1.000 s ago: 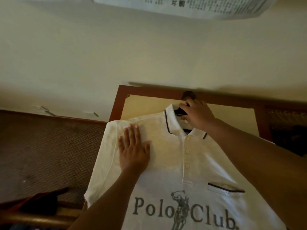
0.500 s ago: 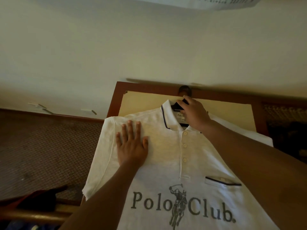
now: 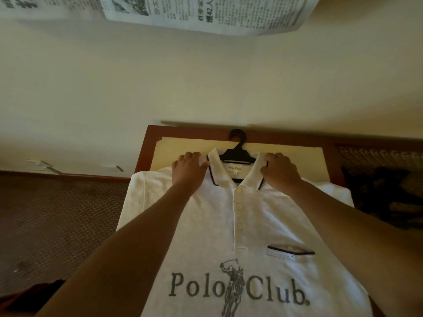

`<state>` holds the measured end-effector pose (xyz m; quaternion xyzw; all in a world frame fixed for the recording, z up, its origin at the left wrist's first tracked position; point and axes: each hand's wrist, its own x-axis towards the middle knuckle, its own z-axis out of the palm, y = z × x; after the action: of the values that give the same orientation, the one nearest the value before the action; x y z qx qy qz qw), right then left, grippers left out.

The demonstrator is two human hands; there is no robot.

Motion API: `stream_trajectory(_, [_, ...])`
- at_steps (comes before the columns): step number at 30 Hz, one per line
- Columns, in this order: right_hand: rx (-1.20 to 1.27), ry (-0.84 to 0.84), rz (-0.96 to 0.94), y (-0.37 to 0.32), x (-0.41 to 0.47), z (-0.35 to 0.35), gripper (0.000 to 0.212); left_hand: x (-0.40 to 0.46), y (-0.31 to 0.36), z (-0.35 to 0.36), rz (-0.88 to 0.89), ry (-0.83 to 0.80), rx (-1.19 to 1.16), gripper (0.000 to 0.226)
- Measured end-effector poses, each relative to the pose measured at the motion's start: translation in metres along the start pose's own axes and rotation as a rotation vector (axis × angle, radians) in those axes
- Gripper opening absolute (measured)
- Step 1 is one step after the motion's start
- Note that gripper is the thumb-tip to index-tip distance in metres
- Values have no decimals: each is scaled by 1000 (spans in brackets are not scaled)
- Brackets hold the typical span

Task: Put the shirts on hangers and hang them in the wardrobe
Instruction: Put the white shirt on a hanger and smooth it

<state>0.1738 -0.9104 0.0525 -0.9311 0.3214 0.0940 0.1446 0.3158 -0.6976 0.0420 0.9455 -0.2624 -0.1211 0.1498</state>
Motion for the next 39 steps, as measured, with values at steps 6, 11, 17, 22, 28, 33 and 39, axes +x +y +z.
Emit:
stream_trajectory(6, [-27,-29,6,1,9,4,46,17,11,9,51,-17,54,43])
stream_trajectory(11, [6,-55,27,-1,17,0,44,25,17,9,22,-42,67,38])
stream_trajectory(17, [-13,-84,5,-1,17,-9,47,21,15,-3,-42,-123,-104,40])
stream_trajectory(22, [72,-98,-23,-4,8,-31,39,11,21,-32,14,-149,-43,46])
stream_trajectory(28, [183,-92,-103,-9,-16,-68,31,-15,33,-70,47,-126,-182,37])
stream_trajectory(33, [200,-96,-178,-12,-51,-106,18,-42,49,-104,93,-93,-252,30])
stream_trajectory(39, [161,-26,-159,-16,-100,-152,15,-54,61,-144,236,-127,-131,35])
